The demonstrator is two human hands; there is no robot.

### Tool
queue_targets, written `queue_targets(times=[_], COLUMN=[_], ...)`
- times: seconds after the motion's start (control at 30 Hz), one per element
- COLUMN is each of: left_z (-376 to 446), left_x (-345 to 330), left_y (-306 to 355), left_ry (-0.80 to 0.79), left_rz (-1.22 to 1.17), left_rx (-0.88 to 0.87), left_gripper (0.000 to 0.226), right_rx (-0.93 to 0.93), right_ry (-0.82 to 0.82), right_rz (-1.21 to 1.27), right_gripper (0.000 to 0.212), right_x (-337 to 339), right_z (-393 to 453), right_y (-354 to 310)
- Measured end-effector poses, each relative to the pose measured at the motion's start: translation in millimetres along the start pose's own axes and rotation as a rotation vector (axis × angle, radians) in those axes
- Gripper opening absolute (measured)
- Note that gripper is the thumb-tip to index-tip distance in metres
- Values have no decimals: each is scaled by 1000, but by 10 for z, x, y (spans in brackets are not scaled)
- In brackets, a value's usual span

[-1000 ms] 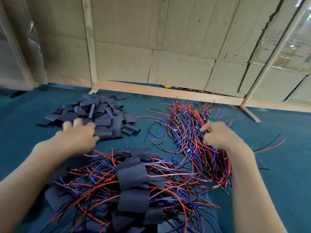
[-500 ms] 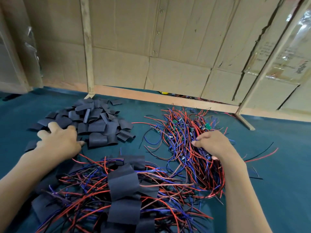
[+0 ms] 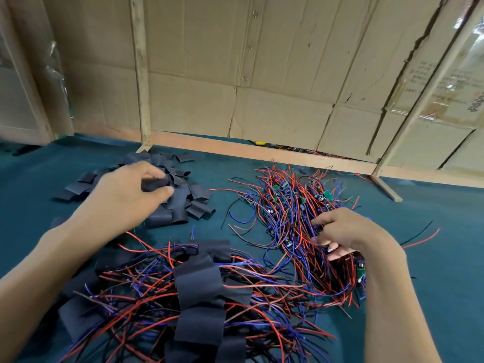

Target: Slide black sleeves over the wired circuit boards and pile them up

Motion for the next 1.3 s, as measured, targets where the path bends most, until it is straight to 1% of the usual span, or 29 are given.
queue_targets(times=[0.1,0.17,0.23,0.3,0.37,0.4,0.47,0.5,0.57,0.67,0.73,0.77,0.83,0.87,0.93,1.0,1.07,1.1,1.13,1.2,1.3], left_z=[-245,-421,-533,-580,-635,-679,-812,-890,-1003,-1027,-1020,-1022,-1044,-1059,-1089,-1125,-1139,-1151,-1164,-1178,-1155], left_x=[-41,-103,-171,-198,-174,-153,-127,-116,-74,70,155,182,201,202,170,101,63,47,35,26,-27], left_y=[437,650,725,671,536,447,271,200,72,3,-31,-47,-67,-68,-47,-12,5,6,16,46,64], left_ry=[-58,-93,-126,-124,-47,22,125,145,187,345,452,482,486,472,416,321,226,187,160,136,86], left_rz=[-234,-292,-312,-353,-456,-498,-497,-489,-445,-238,-170,-172,-226,-271,-335,-339,-339,-338,-329,-296,-287], left_rx=[-126,-200,-262,-257,-185,-155,-135,-138,-200,-359,-419,-433,-459,-473,-503,-519,-516,-518,-519,-504,-398], left_gripper=[28,26,28,30,31,30,34,38,41,36,30,26,20,21,24,19,20,22,24,28,41], right_rx=[5,23,66,134,214,261,369,438,589,789,891,912,897,856,747,663,626,620,618,614,621], right_ry=[115,199,278,365,454,491,519,517,507,482,406,327,83,-27,-144,-152,-99,-79,-74,-73,-73], right_rz=[23,26,9,16,101,175,418,532,692,882,1047,1131,1298,1360,1418,1443,1457,1471,1489,1527,1561], right_gripper=[29,22,18,16,18,23,40,42,32,16,12,12,13,13,13,10,3,5,9,12,11], right_x=[86,170,285,418,542,595,666,681,662,589,484,385,51,-169,-608,-931,-1082,-1109,-1117,-1108,-1104], right_z=[-18,-42,-92,-171,-266,-319,-423,-486,-643,-906,-1059,-1101,-1107,-1091,-1041,-1008,-992,-993,-997,-1006,-1040], right_y=[10,20,23,17,-1,-14,-61,-113,-263,-440,-527,-572,-634,-643,-592,-476,-369,-321,-280,-252,-266])
Point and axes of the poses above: each hand's wrist, its own z-axis towards the middle knuckle, its own x-axis out of the back of the hand, y = z × x, the point moved 3 cm from there along z, towards the middle knuckle, and after that the axes turned 3 degrees about -x, right-handed, at the moved point
